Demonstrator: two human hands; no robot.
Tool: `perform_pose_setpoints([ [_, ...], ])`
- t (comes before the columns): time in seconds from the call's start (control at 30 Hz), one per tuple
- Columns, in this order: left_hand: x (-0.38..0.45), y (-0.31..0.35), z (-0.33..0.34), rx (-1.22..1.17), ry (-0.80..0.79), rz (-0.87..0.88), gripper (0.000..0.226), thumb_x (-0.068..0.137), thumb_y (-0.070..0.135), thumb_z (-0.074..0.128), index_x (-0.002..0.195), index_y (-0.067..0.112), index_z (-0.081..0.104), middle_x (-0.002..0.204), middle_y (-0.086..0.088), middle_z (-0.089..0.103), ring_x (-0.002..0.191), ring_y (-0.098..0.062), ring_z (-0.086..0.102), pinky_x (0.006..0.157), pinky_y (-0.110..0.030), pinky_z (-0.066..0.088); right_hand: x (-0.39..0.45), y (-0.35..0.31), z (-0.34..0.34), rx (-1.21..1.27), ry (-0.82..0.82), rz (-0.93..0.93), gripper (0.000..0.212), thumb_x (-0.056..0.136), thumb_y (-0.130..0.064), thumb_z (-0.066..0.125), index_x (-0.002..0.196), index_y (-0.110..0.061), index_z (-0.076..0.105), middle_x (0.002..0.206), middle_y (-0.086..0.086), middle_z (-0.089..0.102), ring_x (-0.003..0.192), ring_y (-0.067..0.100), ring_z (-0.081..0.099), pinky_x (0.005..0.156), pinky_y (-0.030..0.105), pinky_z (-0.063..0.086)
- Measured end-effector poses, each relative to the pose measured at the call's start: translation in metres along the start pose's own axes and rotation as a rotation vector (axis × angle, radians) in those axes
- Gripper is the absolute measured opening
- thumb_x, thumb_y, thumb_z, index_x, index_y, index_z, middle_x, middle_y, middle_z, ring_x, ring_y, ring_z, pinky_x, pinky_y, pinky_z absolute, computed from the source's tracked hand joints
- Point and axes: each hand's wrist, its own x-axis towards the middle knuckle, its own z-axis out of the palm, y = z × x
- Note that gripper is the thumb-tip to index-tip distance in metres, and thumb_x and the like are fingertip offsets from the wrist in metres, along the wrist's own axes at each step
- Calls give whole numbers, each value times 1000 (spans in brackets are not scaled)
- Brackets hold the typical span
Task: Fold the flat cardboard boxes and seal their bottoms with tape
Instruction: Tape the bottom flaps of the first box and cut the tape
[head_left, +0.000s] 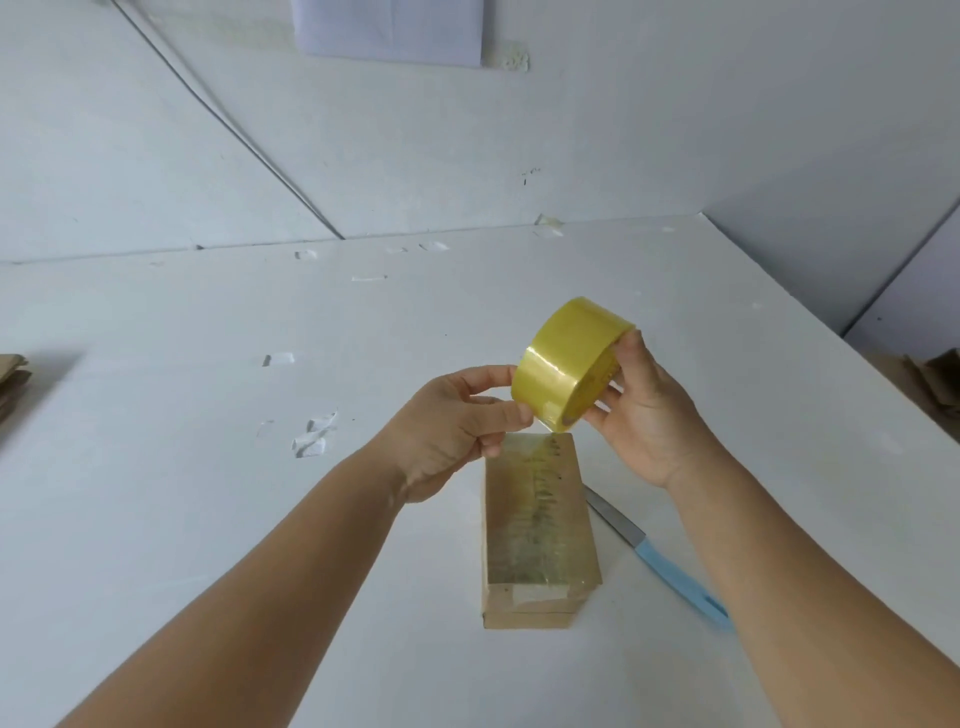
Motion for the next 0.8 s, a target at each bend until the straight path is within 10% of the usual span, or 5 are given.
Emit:
perform_pose_setpoints([
  [0.27, 6, 5, -3, 317, 76, -139, 6, 84, 12, 73, 87, 9, 70, 54, 5, 47, 51, -9, 43, 56, -19, 44, -6, -12, -3, 100, -131, -72, 73, 34, -48, 94, 92, -32, 53, 86, -5, 65, 86, 19, 63, 67, 37, 55],
  [0.5, 10, 7, -3, 460, 122, -156, 5, 83, 21, 71, 80, 18, 69, 67, 6, 54, 65, -11, 45, 66, -22, 42, -8, -7, -6, 133, -149, -113, 66, 43, -43, 93, 95, -30, 55, 73, -5, 54, 70, 10, 53, 70, 39, 54],
  [0.8, 6, 5, -5, 12, 20, -233, 19, 85, 0, 66, 104, 2, 63, 68, -4, 61, 60, -12, 60, 61, -21, 55, -9, -11, -13, 181, -180, -179, 52, 57, -40, 88, 100, -31, 60, 71, -3, 47, 68, 10, 48, 75, 39, 42],
])
